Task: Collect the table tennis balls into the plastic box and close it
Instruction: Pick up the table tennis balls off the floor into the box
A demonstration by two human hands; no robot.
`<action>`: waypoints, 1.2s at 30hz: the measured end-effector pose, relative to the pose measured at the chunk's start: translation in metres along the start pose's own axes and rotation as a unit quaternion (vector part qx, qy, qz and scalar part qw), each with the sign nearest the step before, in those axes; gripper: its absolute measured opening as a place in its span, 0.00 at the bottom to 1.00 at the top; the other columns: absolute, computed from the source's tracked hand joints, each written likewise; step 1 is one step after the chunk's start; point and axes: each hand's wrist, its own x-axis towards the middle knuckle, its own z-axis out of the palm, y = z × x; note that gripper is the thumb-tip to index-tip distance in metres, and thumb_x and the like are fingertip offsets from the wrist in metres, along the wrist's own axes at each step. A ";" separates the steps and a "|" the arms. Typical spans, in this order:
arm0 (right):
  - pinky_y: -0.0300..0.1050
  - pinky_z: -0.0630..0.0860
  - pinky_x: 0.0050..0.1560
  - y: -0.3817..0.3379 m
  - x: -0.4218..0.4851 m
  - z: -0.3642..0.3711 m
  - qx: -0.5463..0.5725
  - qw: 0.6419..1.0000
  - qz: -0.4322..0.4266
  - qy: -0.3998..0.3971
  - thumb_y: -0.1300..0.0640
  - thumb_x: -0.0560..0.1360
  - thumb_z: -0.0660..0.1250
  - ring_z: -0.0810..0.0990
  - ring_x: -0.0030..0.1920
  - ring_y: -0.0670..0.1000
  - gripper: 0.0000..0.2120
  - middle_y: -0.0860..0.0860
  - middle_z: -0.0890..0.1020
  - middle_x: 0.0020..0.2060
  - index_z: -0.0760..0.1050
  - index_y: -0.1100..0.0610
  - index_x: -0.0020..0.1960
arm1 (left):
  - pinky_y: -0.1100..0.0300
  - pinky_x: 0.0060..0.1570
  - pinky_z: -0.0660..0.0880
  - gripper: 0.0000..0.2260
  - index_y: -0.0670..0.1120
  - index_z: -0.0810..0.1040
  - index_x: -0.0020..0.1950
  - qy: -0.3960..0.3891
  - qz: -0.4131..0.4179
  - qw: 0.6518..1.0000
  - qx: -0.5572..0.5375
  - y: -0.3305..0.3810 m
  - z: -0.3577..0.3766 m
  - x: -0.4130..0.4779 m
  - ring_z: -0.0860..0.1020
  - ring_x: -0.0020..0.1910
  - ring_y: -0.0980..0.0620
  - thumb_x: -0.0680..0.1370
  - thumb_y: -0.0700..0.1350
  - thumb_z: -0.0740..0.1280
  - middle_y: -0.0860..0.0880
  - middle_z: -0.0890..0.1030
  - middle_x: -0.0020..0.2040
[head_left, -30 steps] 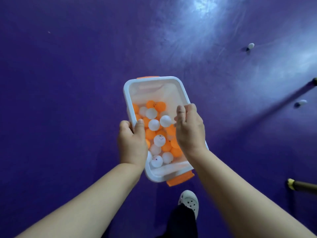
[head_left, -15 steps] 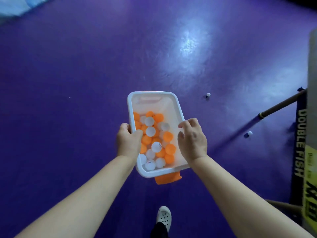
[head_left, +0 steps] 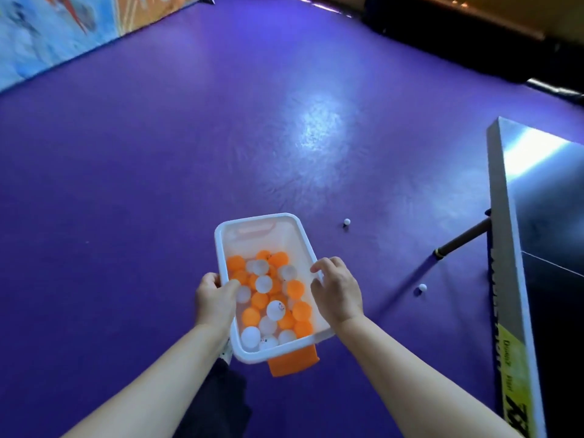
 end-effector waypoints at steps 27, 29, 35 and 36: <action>0.37 0.67 0.33 0.162 0.378 -0.057 0.045 0.948 0.270 0.162 0.64 0.70 0.67 0.78 0.37 0.54 0.04 0.52 0.79 0.44 0.79 0.57 0.42 | 0.58 0.30 0.68 0.05 0.41 0.69 0.40 -0.248 0.085 0.949 0.177 0.274 0.375 0.260 0.71 0.34 0.48 0.71 0.32 0.63 0.44 0.73 0.36; 0.38 0.67 0.34 0.181 0.415 -0.064 0.047 0.950 0.269 0.151 0.63 0.70 0.66 0.78 0.37 0.55 0.04 0.52 0.79 0.44 0.79 0.57 0.42 | 0.57 0.30 0.69 0.05 0.41 0.70 0.41 -0.246 0.080 0.950 0.178 0.289 0.407 0.282 0.72 0.34 0.47 0.71 0.33 0.64 0.44 0.74 0.37; 0.42 0.70 0.36 0.231 0.510 -0.067 0.081 0.950 0.289 0.088 0.62 0.71 0.64 0.78 0.41 0.55 0.06 0.51 0.77 0.47 0.79 0.56 0.43 | 0.59 0.28 0.67 0.05 0.42 0.69 0.40 -0.241 0.082 0.948 0.192 0.330 0.492 0.339 0.70 0.32 0.50 0.71 0.32 0.63 0.47 0.73 0.35; 0.42 0.69 0.36 0.239 0.525 -0.064 0.081 0.949 0.293 0.081 0.62 0.71 0.63 0.78 0.41 0.55 0.06 0.50 0.77 0.47 0.78 0.56 0.43 | 0.60 0.28 0.67 0.05 0.42 0.69 0.40 -0.244 0.077 0.947 0.195 0.334 0.506 0.349 0.71 0.32 0.50 0.71 0.33 0.63 0.47 0.74 0.35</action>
